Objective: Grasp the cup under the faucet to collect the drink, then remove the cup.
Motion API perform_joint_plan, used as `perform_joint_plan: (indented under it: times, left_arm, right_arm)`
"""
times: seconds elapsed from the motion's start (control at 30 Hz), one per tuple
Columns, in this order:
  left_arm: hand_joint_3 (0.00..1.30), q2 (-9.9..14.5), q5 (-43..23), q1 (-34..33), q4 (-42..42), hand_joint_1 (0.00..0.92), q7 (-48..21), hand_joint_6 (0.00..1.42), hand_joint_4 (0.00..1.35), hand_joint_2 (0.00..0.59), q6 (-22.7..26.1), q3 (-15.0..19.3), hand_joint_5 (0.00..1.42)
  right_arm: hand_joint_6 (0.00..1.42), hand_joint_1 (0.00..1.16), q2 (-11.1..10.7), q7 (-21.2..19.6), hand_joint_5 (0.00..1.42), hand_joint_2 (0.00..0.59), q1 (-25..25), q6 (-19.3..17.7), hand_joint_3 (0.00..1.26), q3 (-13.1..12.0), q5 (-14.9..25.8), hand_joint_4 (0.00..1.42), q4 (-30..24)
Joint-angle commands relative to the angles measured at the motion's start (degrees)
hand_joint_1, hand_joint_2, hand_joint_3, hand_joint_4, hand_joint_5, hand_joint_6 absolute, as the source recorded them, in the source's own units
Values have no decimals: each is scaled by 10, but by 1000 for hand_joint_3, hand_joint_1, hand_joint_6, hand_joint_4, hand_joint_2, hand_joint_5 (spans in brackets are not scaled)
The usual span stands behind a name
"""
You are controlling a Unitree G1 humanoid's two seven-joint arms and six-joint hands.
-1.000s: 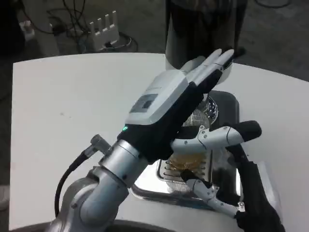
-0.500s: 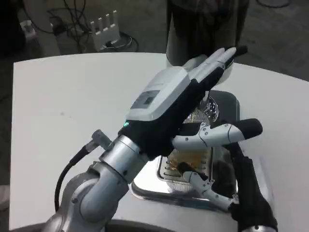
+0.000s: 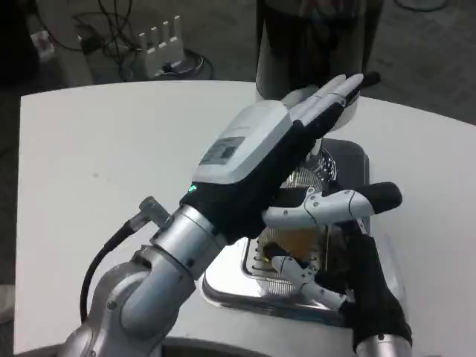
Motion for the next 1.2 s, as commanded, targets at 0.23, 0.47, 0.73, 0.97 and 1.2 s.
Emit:
perform_joint_plan:
  times: [0.23, 0.47, 0.73, 0.97, 1.2]
  left_arm:
    - [96, 7, -1, 3, 12, 0, -13, 39, 36, 80, 0, -4, 145]
    - [96, 9, -1, -3, 18, 0, -16, 40, 35, 80, -2, -5, 144]
    - [96, 11, -3, -9, 21, 0, -17, 40, 34, 81, 0, -3, 144]
    - [96, 14, -4, -15, 24, 0, -22, 40, 34, 81, 1, -5, 144]
    - [96, 14, -5, -15, 23, 0, -24, 40, 34, 81, 1, -5, 144]
  right_arm:
    - [141, 780, 16, -14, 95, 182, -35, -8, 64, -2, 12, 94, 39]
    - [143, 774, 22, -23, 95, 186, -54, -12, 64, 3, 14, 94, 52]
    - [143, 775, 28, -56, 106, 182, -61, -20, 64, 9, 5, 108, 62]
    - [157, 775, 21, -64, 123, 181, -70, -18, 73, 9, 2, 125, 75]
    - [171, 775, 22, -63, 141, 181, -80, -21, 82, 8, 4, 137, 87]
